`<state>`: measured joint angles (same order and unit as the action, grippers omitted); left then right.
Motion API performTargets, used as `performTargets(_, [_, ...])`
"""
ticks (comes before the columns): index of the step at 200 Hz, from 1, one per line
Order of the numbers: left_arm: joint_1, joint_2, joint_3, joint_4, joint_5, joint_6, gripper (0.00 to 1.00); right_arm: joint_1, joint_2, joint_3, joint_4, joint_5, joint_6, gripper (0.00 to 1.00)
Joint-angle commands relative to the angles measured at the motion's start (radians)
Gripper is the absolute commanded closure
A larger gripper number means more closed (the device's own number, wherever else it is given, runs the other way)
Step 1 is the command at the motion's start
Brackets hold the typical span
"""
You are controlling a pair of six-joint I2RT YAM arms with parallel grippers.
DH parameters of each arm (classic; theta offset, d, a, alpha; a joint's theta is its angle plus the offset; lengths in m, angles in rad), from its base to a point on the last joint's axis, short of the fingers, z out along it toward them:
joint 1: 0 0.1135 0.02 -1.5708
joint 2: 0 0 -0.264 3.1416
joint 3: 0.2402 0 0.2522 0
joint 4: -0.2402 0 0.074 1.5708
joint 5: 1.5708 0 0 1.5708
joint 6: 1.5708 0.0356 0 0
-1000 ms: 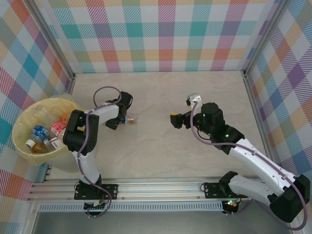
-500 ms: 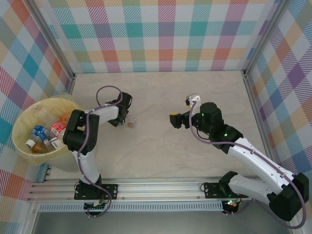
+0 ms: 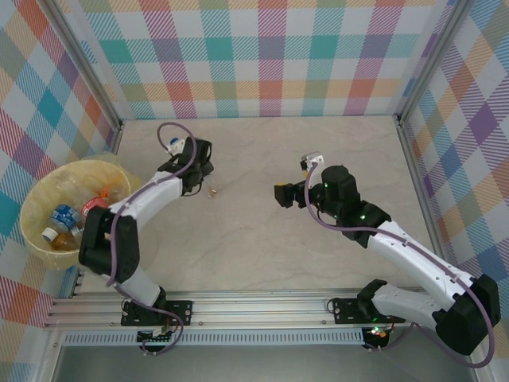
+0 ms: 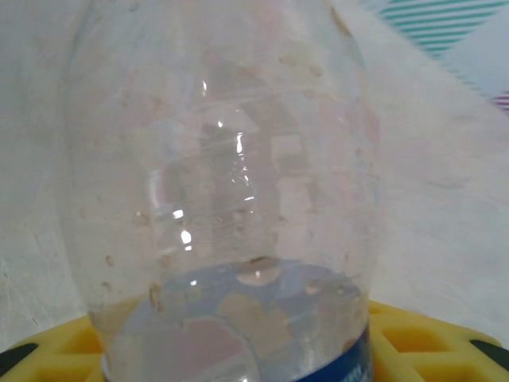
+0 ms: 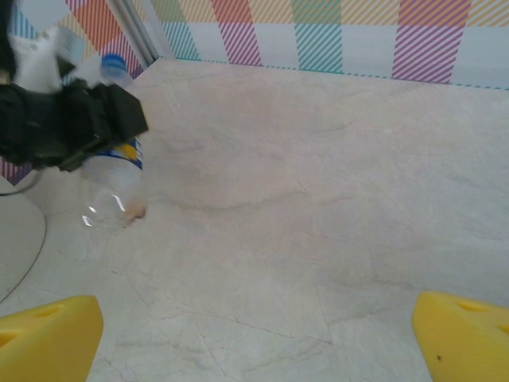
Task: Put the plastic bottles in the bin
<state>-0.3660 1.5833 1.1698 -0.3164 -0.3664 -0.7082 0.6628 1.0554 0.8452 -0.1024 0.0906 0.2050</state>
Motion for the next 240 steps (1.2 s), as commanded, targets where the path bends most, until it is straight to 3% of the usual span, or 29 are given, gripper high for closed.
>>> performTargets(1, [-0.010, -0.110, 0.045, -0.037, 0.041, 0.127, 0.49, 0.005, 0.008, 0.015, 0.069, -0.036, 0.019, 0.00])
performTargets(37, [-0.007, -0.203, 0.249, -0.228, 0.049, 0.232, 0.48, 0.006, 0.042, 0.033, 0.105, -0.058, 0.027, 0.00])
performTargets(70, [0.004, -0.264, 0.435, -0.442, -0.074, 0.298, 0.48, 0.006, 0.075, 0.048, 0.113, -0.078, 0.046, 0.00])
performTargets(106, [0.089, -0.347, 0.537, -0.636, -0.192, 0.293, 0.47, 0.006, 0.097, 0.057, 0.121, -0.086, 0.061, 0.00])
performTargets(149, [0.247, -0.452, 0.532, -0.763, -0.266, 0.316, 0.47, 0.006, 0.126, 0.076, 0.129, -0.105, 0.070, 0.00])
performTargets(185, [0.459, -0.471, 0.537, -0.861, -0.225, 0.364, 0.47, 0.006, 0.142, 0.087, 0.131, -0.127, 0.064, 0.00])
performTargets(229, [0.624, -0.496, 0.498, -0.921, -0.247, 0.376, 0.47, 0.006, 0.179, 0.112, 0.131, -0.157, 0.063, 0.00])
performTargets(240, [0.694, -0.497, 0.474, -0.926, -0.206, 0.392, 0.47, 0.006, 0.193, 0.129, 0.122, -0.174, 0.059, 0.00])
